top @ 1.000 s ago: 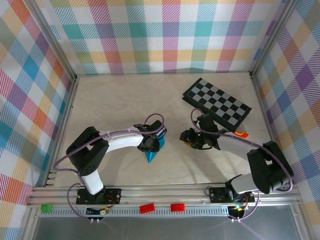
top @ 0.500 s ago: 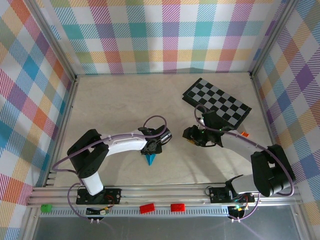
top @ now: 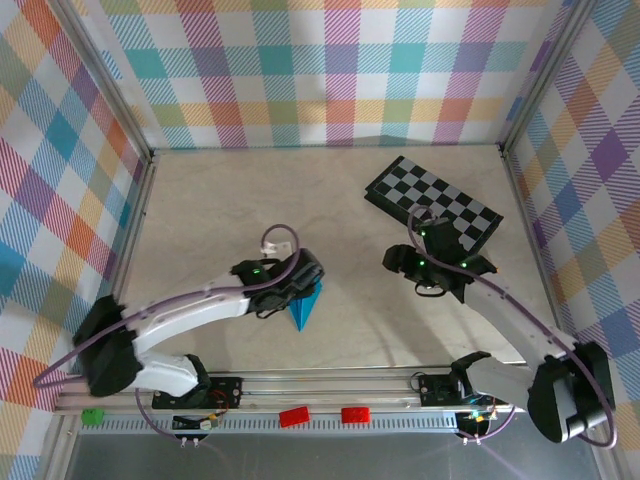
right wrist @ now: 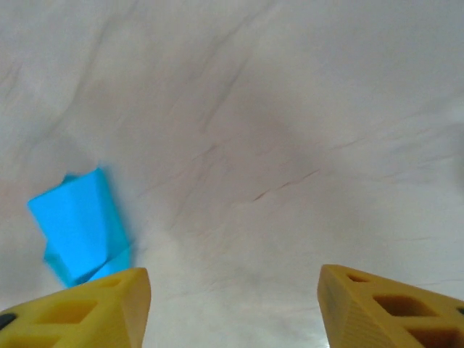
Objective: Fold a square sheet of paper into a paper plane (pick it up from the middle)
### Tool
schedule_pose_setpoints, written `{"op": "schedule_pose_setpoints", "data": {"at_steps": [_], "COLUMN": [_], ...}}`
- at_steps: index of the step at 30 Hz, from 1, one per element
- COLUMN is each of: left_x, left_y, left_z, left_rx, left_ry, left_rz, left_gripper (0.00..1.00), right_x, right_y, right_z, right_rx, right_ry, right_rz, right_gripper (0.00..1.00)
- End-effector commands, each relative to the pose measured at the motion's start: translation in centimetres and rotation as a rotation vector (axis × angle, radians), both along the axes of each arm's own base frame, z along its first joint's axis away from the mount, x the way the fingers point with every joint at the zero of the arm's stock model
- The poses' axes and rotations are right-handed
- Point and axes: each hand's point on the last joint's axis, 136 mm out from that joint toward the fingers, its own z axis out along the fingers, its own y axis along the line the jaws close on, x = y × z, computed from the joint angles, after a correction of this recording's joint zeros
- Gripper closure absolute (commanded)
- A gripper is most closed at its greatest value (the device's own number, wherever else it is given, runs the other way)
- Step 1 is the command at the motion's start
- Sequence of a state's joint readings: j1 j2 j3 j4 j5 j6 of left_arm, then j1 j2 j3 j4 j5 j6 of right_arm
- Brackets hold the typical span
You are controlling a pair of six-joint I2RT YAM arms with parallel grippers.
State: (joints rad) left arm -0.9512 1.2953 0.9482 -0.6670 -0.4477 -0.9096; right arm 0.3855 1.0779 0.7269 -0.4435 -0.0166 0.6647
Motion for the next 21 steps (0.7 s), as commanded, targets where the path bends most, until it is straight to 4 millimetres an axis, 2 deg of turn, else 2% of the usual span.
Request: {"op": "schedule_pose_setpoints", "data": {"at_steps": [1, 3, 5, 7, 8, 10, 13, 14, 16, 19, 21], "left_x": [1.0, 1.7, 2.6, 3.7, 4.2, 4.9, 6.1, 6.9, 8.6, 10.6, 11.5], "left_y": [6.0, 9.6, 13.4, 16.2, 17.8, 20.7, 23.6, 24.2, 23.7, 23.2, 22.9], "left_z": [1.2, 1.7, 2.7, 3.2, 3.4, 3.3, 3.5, 3.4, 2.2, 0.1, -1.4], "left_rx": [0.107, 0.141, 0.186, 0.212, 0.234, 0.248, 0.283, 0.309, 0.350, 0.392, 0.407], "left_ry": [-0.105, -0.168, -0.256, -0.324, -0.356, -0.366, -0.393, -0.435, -0.472, -0.487, -0.492], "left_rz": [0.036, 0.078, 0.138, 0.166, 0.210, 0.297, 0.379, 0.395, 0.314, 0.258, 0.233], "left_gripper": [0.26, 0.20, 0.09, 0.04, 0.00, 0.00, 0.00, 0.00, 0.00, 0.00, 0.00], "right_x": [0.9, 1.8, 3.0, 4.2, 5.0, 6.3, 8.3, 9.1, 10.2, 12.2, 13.1], "right_y": [-7.0, -8.6, -9.5, -9.9, -10.1, -11.2, -12.0, -11.6, -10.2, -9.0, -8.9], "right_z": [1.6, 1.9, 2.4, 2.3, 1.7, 0.3, -2.2, -2.4, -2.8, -1.5, -2.5], "right_rx": [-0.328, -0.445, -0.552, -0.646, -0.686, -0.734, -0.760, -0.754, -0.732, -0.643, -0.591], "right_ry": [-0.140, -0.249, -0.358, -0.430, -0.459, -0.469, -0.474, -0.499, -0.522, -0.670, -0.628], "right_rz": [-0.189, -0.197, -0.179, -0.141, -0.128, -0.140, -0.122, -0.087, 0.004, 0.047, 0.088], "right_gripper": [0.29, 0.22, 0.17, 0.11, 0.08, 0.08, 0.08, 0.07, 0.08, 0.07, 0.08]}}
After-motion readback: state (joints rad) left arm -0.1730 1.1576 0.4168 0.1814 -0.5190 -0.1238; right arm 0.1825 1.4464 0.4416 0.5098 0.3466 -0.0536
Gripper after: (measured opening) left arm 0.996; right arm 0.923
